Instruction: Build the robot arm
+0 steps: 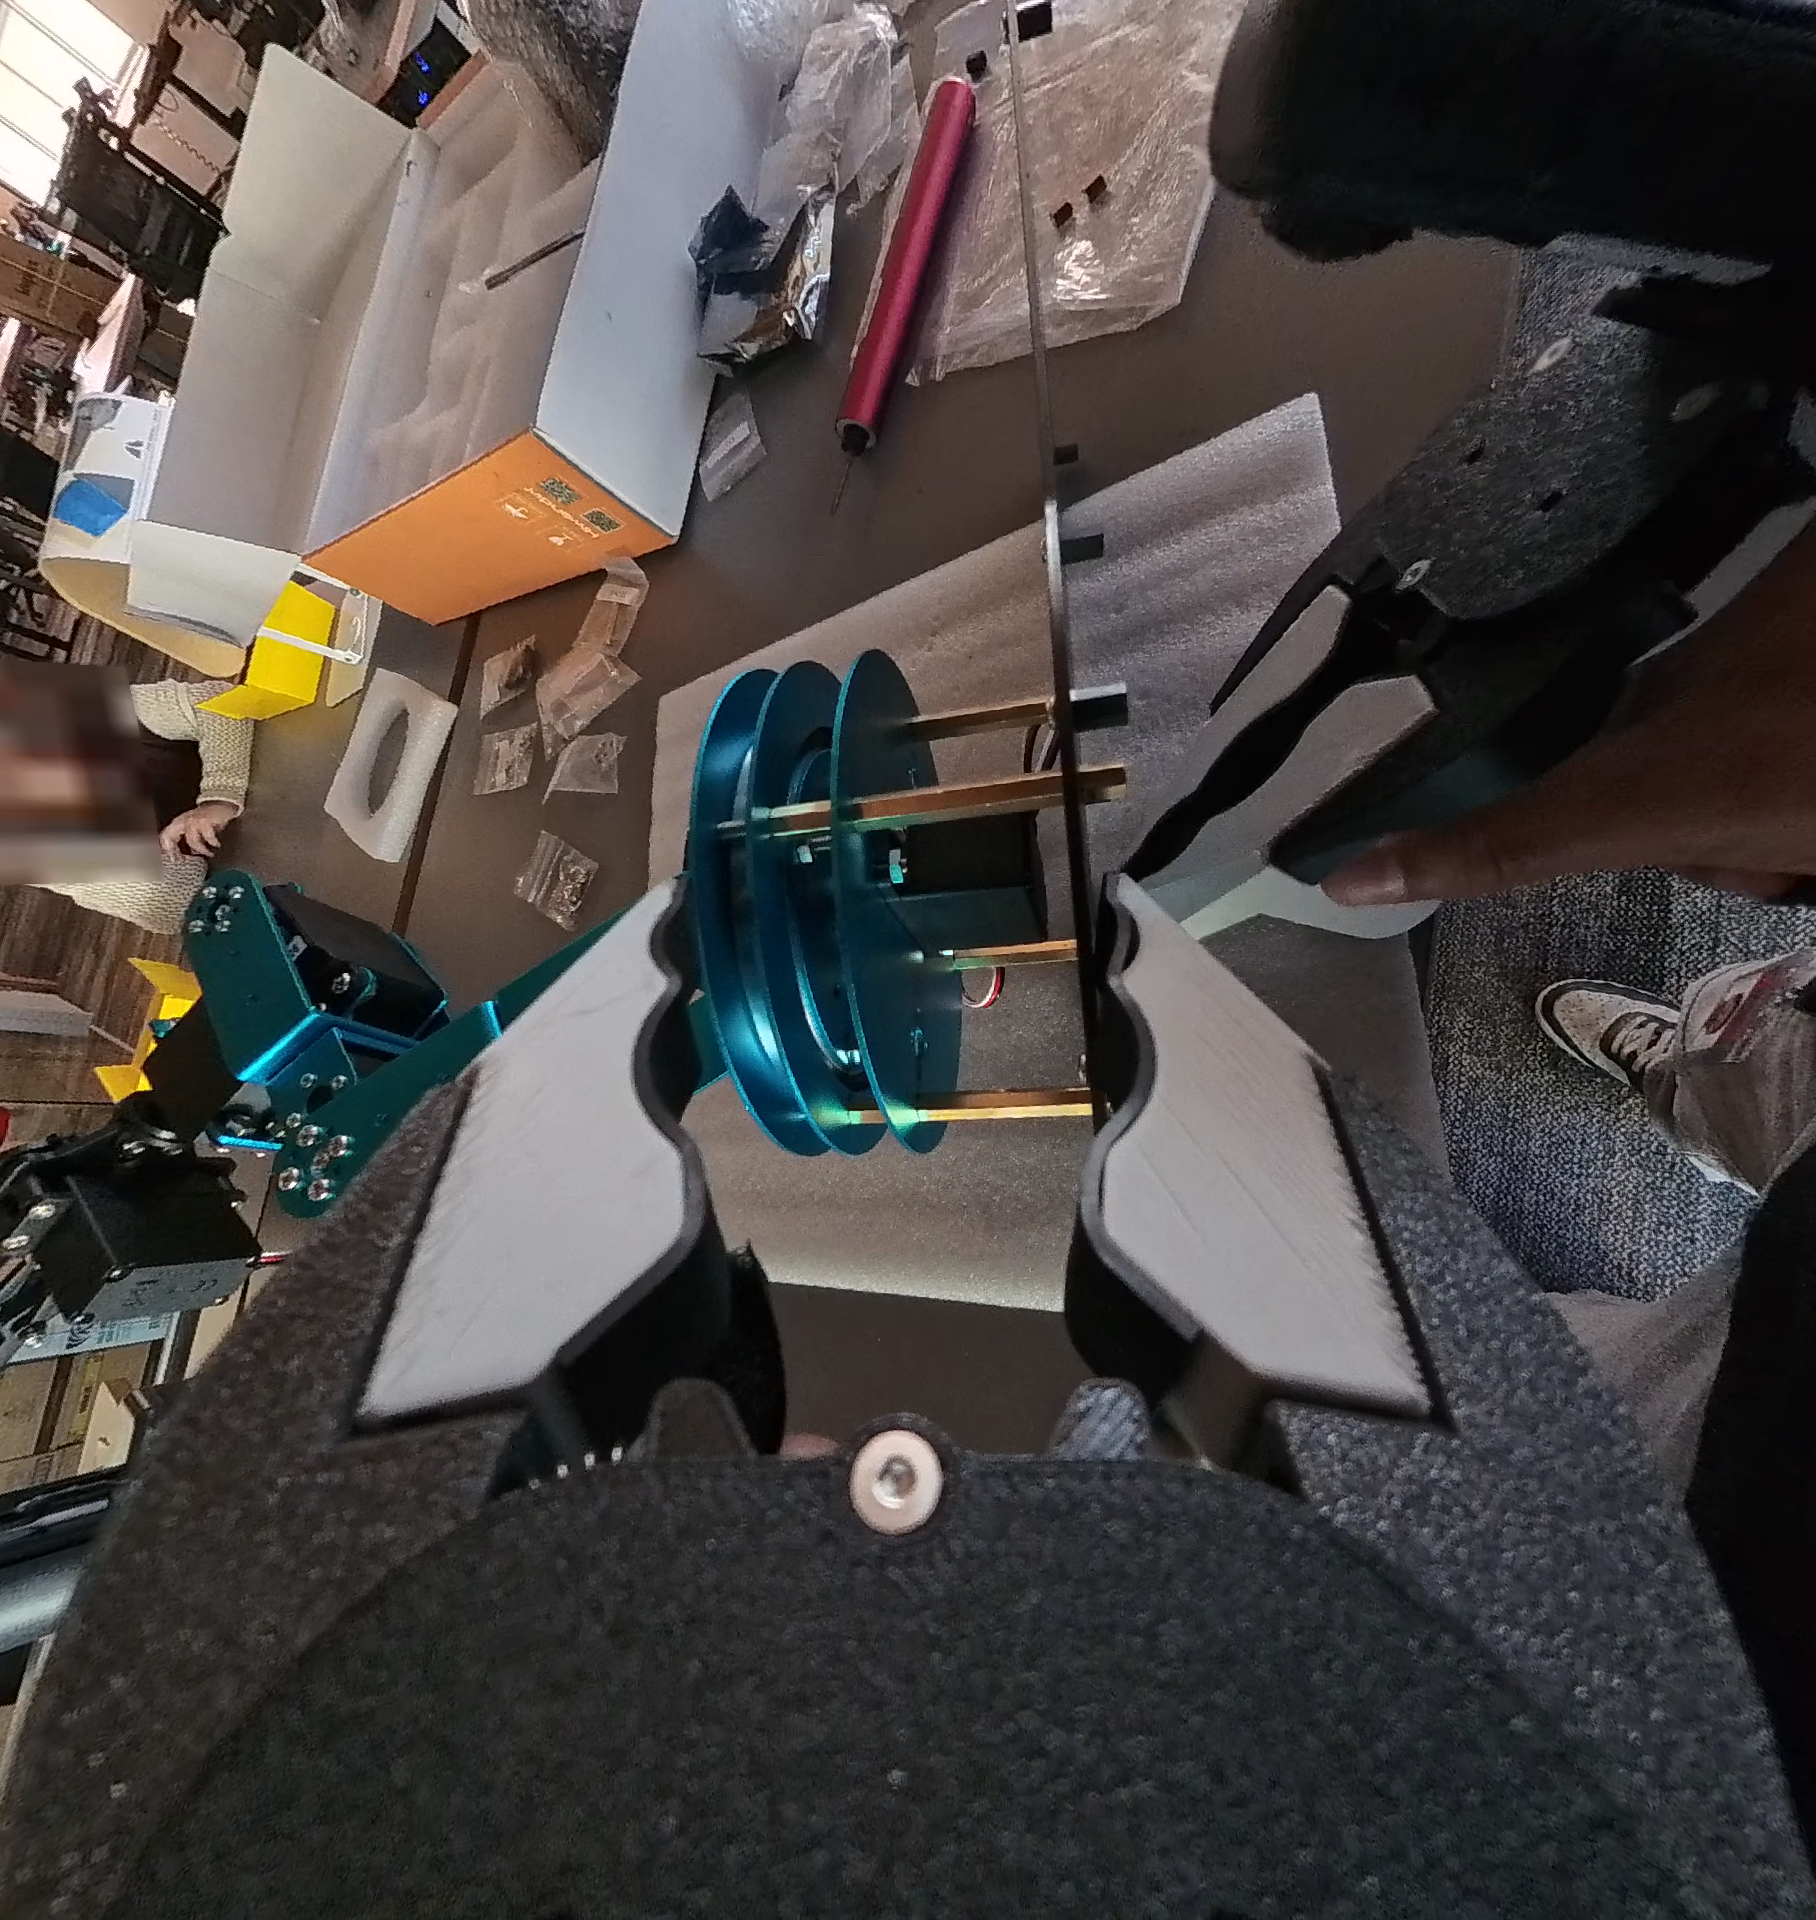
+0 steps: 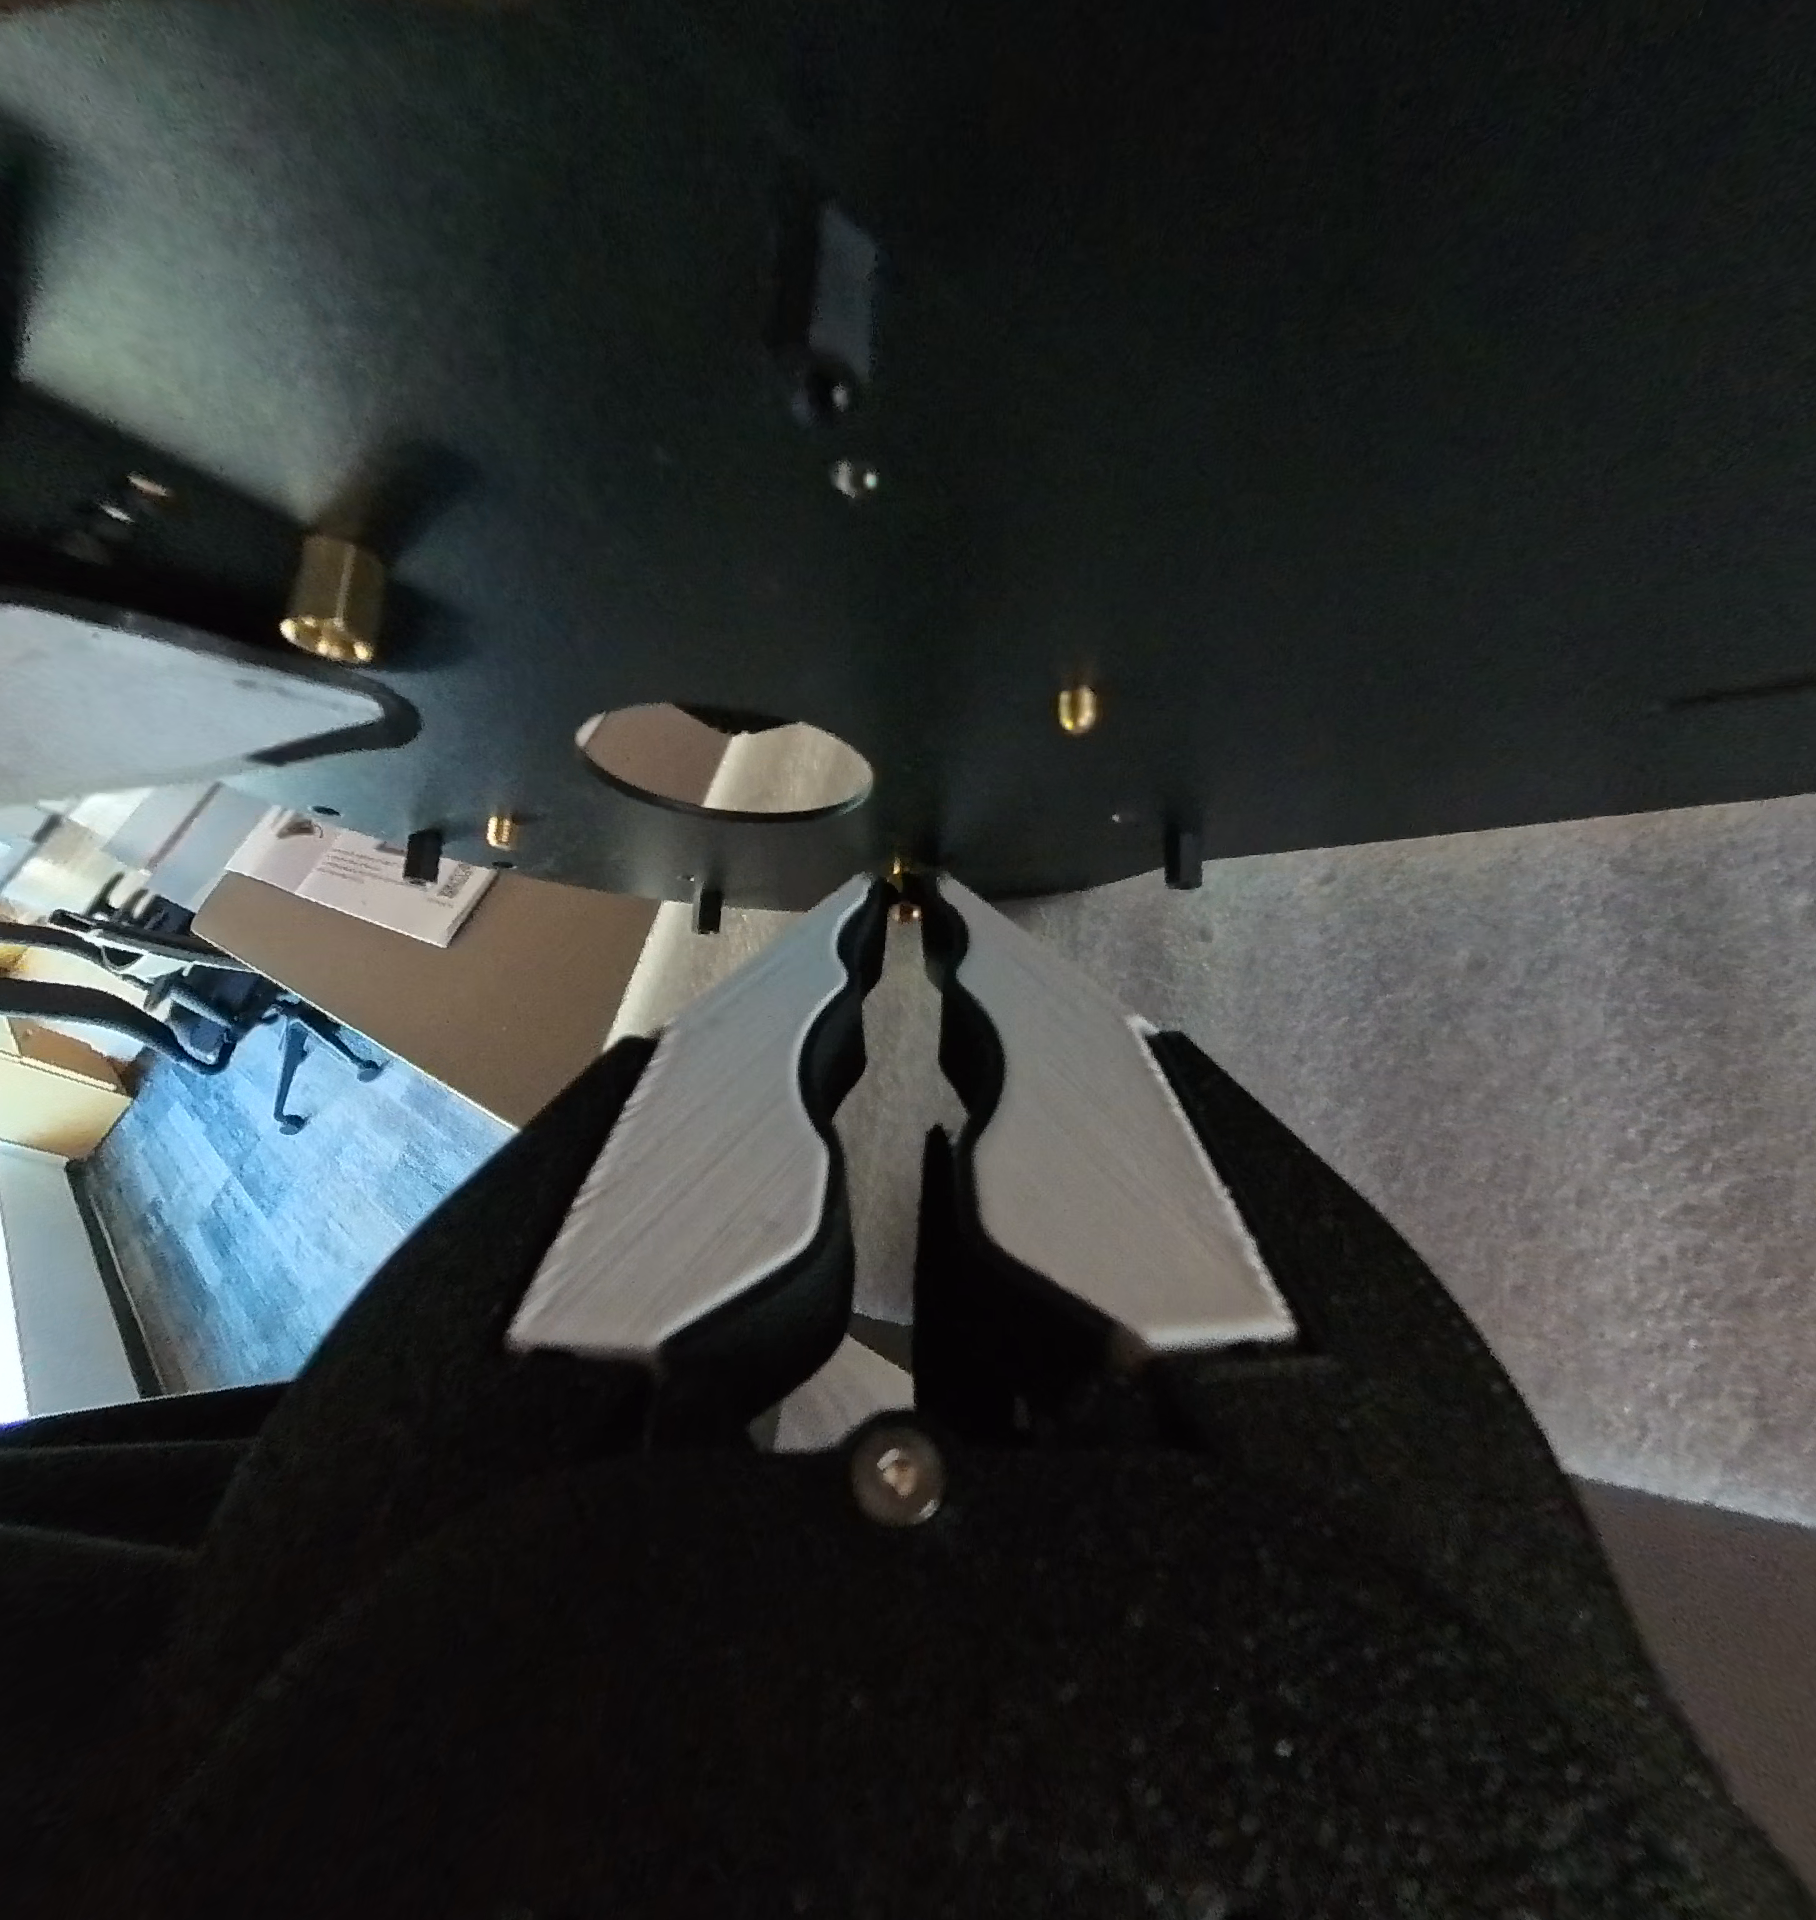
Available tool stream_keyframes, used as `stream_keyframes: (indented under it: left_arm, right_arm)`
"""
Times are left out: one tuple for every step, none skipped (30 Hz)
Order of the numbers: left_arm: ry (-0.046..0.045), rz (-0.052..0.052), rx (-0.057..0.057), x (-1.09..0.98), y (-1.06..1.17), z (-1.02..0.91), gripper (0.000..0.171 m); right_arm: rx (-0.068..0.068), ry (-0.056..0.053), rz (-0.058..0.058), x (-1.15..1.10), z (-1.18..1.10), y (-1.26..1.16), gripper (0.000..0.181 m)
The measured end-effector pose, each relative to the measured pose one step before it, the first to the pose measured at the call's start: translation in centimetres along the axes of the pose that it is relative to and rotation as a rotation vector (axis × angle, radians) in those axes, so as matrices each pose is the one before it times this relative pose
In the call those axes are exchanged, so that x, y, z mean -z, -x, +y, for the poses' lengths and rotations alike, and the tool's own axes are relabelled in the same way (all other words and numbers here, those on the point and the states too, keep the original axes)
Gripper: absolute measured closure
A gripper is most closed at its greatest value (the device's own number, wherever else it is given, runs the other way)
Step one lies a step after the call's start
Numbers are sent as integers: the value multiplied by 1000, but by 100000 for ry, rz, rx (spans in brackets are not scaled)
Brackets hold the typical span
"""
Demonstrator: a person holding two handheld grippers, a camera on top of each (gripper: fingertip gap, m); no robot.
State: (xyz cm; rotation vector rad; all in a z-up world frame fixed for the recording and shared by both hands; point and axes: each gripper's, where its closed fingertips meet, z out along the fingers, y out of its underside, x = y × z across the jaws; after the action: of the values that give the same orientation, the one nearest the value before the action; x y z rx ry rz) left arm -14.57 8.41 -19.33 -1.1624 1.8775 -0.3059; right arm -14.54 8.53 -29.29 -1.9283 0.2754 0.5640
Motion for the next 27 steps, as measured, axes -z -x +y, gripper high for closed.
stream_keyframes:
  left_arm:
    - [17,33,-33,-7,-1,-4,95]
    - [60,0,-57,4,4,8,95]
    - [72,-19,-42,5,6,10,95]
    - [67,-2,-43,-3,5,3,95]
    - [20,26,-8,1,-3,3,95]
    - [6,9,-36,0,1,1,95]
    - [61,-42,-137,-5,-5,-2,95]
    - [29,-15,-39,4,-3,-1,95]
    - [-14,22,29,-3,2,-14,95]
    - [10,8,-29,3,-7,-4,95]
    - [-1,-52,-14,2,0,-5,95]
    - [-79,-51,20,12,-6,-4,95]
    - [-45,-36,-41,1,-8,0,95]
    - [58,-73,-94,5,-13,-2,95]
    - [43,-121,-93,6,-15,-9,95]
    - [-63,-94,-90,5,-12,-13,95]
    - [-63,-38,-119,4,-18,-13,95]
    - [-5,-14,-47,4,-10,6,95]
    - [-5,-29,13,0,3,-1,95]
    - [-53,-29,56,10,5,10,95]
    - [-70,21,92,4,11,1,95]
    - [-37,75,91,-9,7,-6,95]
    - [41,82,11,-4,11,5,95]
    - [80,45,-37,-7,13,-1,95]
    - [9,37,26,-9,3,1,95]
    - [-23,26,29,10,6,2,95]
    - [10,2,-26,-2,10,7,95]
  right_arm:
    - [-455,26,-475,-9,-4,-6,176]
    - [-650,485,-352,-9,10,-6,176]
    - [-500,444,-105,-23,22,-16,176]
    - [-134,865,110,-35,66,-8,176]
    - [556,2098,233,-110,178,-15,176]
    - [563,1763,-10,-75,59,13,176]
    - [-684,488,-659,-31,-3,2,176]
    - [-1151,-410,-852,-2,-31,-28,176]
    - [-376,-309,-310,7,-1,-1,176]
    - [621,-50,438,6,1,13,176]
    - [436,-335,335,5,-7,18,176]
    - [-88,-541,63,14,-24,0,176]
    - [-441,-487,-263,47,-39,-2,176]
    - [-767,-273,-621,27,-20,5,176]
    - [-600,-195,-358,23,-16,-8,176]
    - [-99,60,43,1,-5,-17,176]
    - [-136,-56,76,5,0,-14,176]
    - [-37,-321,92,24,-3,-17,176]
    - [-1,-219,73,5,-5,-5,176]
    - [-55,-53,51,8,-8,-11,176]
    - [-392,-218,-129,4,-17,-3,176]
    - [-482,-225,-216,15,-16,-6,176]
    - [-712,-326,-429,31,-25,-3,176]
    - [-1132,-519,-597,38,-38,-13,176]
    - [-960,-525,-447,49,-67,-15,176]
    - [-879,-877,-684,79,-92,17,177]
    - [-993,-1038,-481,102,-88,-33,178]
